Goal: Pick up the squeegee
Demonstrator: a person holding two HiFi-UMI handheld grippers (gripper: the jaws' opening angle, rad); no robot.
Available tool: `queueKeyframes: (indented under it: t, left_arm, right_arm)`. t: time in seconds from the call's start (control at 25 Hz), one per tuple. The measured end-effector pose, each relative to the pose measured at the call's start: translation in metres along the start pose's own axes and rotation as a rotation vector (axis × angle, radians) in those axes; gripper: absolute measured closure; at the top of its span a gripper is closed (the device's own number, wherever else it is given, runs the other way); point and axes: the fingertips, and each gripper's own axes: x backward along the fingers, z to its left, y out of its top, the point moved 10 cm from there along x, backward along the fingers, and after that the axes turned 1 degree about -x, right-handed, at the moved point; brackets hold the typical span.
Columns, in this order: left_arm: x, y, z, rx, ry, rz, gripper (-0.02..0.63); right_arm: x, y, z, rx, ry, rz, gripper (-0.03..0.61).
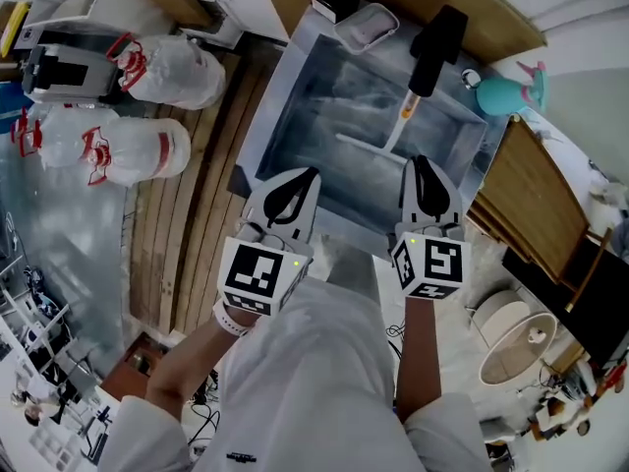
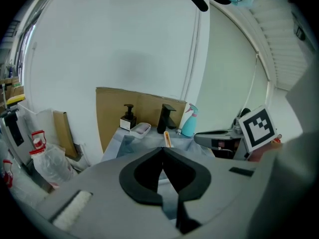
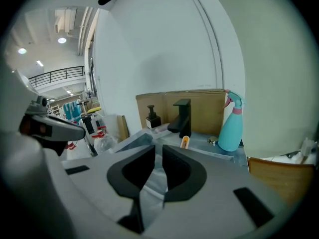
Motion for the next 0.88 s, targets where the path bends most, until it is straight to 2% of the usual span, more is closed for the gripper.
queueKeyframes:
  t: [0.04, 0.08, 0.12, 0.36, 0.88]
  left_arm:
    - [-0.004, -0.001, 0.003, 0.002, -0.004, 0.006, 0.609]
    - [-0.009, -0.002, 0.005, 0.003, -0.008, 0.012, 0.609]
    - [-0.014, -0.004, 0.007, 0.005, -0.012, 0.016, 0.609]
    - [-0.041, -0.009, 0.016, 0.005, -0.045, 0.034, 0.609]
    - [-0.093, -0.03, 0.028, -0.019, -0.125, 0.099, 0.609]
  right_arm:
    - [-0.005, -0.003, -0.001, -0.01, -0.006, 0.01, 0.553]
    - [-0.01, -0.007, -0.003, -0.02, -0.011, 0.022, 0.503]
    - [-0.015, -0.01, -0.004, -0.028, -0.015, 0.032, 0.483]
    - [-0.041, -0.03, -0.011, -0.05, -0.047, 0.082, 0.442]
    - [-0.096, -0.078, -0.021, -0.135, -0.162, 0.176, 0.422]
